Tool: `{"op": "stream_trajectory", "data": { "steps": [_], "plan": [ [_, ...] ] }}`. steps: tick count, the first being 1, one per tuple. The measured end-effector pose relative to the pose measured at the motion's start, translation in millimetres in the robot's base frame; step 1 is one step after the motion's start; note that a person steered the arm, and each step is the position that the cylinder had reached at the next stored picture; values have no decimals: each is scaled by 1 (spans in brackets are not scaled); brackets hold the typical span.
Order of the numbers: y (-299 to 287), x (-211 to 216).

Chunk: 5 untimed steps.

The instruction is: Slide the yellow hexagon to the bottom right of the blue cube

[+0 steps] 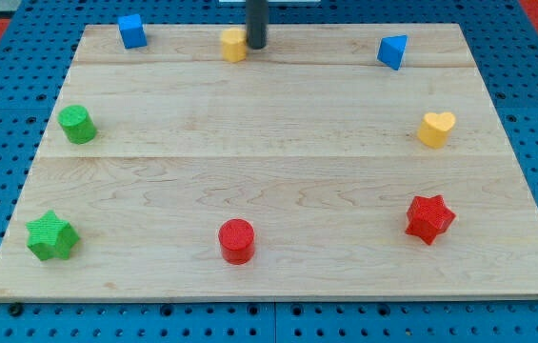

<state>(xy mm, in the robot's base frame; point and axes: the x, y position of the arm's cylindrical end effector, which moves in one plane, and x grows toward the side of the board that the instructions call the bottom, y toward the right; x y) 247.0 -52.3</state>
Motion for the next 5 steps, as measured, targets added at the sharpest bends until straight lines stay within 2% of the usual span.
{"op": "stream_trajectory", "data": {
  "steps": [1, 2, 3, 5],
  "plan": [
    [-62, 23],
    [-44, 21],
    [-28, -1],
    [-45, -10]
  ]
}}
